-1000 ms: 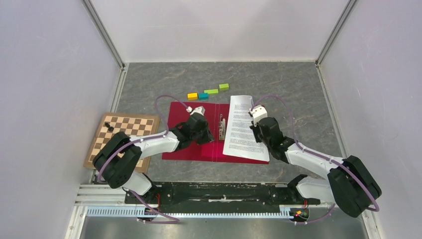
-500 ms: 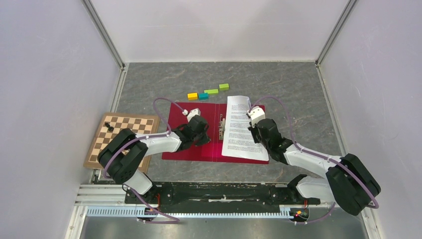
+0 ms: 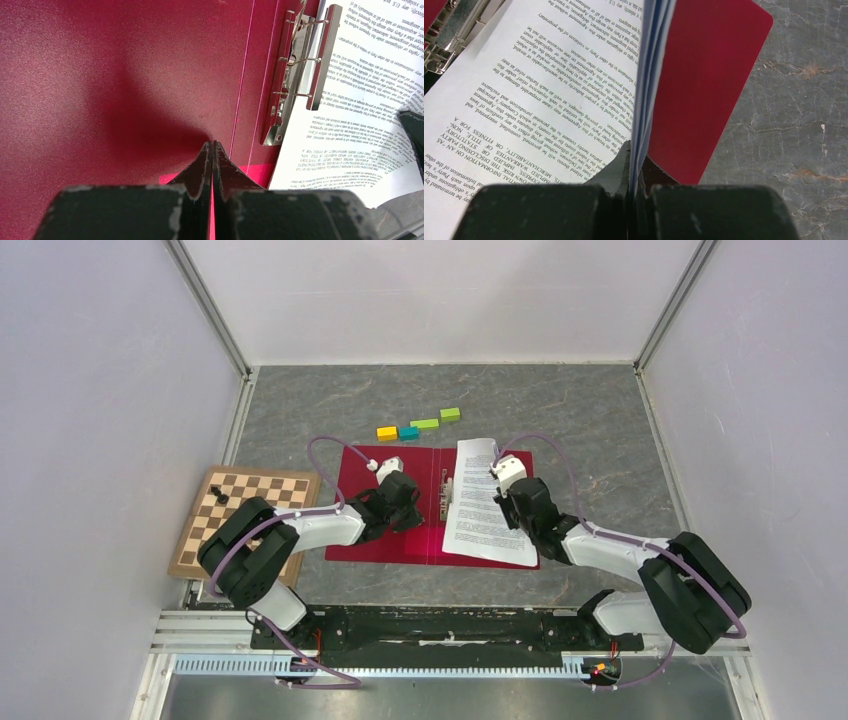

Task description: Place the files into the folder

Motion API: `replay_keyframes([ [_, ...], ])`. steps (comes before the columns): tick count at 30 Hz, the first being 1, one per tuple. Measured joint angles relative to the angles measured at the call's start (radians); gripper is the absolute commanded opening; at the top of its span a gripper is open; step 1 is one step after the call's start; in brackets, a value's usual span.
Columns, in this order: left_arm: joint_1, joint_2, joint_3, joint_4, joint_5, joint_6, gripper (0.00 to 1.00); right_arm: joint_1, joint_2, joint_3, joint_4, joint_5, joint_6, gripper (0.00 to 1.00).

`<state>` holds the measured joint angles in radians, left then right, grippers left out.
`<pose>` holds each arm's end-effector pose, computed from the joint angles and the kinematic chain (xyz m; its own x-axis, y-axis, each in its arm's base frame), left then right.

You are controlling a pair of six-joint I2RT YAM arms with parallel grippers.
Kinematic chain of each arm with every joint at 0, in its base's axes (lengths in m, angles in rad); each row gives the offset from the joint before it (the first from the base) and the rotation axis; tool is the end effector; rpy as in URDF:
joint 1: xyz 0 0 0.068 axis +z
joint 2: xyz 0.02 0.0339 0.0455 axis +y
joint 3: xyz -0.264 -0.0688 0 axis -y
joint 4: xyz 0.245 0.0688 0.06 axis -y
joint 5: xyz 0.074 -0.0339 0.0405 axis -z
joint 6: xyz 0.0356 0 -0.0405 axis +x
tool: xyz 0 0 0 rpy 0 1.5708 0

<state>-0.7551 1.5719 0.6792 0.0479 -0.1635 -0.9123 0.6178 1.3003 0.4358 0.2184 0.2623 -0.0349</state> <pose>0.2174 -0.1967 0.1427 -0.8058 -0.3132 -0.5025 -0.0651 0.8904 -0.4506 0.2015 0.1319 0.1552 -0.4769 -0.3802 -0.7925 -0.4076 0.8945 -0.1839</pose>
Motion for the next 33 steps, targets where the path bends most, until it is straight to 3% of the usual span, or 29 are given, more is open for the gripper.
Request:
replay_keyframes([
  [33,0.0,0.013,0.011,0.006,0.001,0.0,0.02,0.002,0.085,0.125,-0.135,-0.028,-0.046,0.0],
])
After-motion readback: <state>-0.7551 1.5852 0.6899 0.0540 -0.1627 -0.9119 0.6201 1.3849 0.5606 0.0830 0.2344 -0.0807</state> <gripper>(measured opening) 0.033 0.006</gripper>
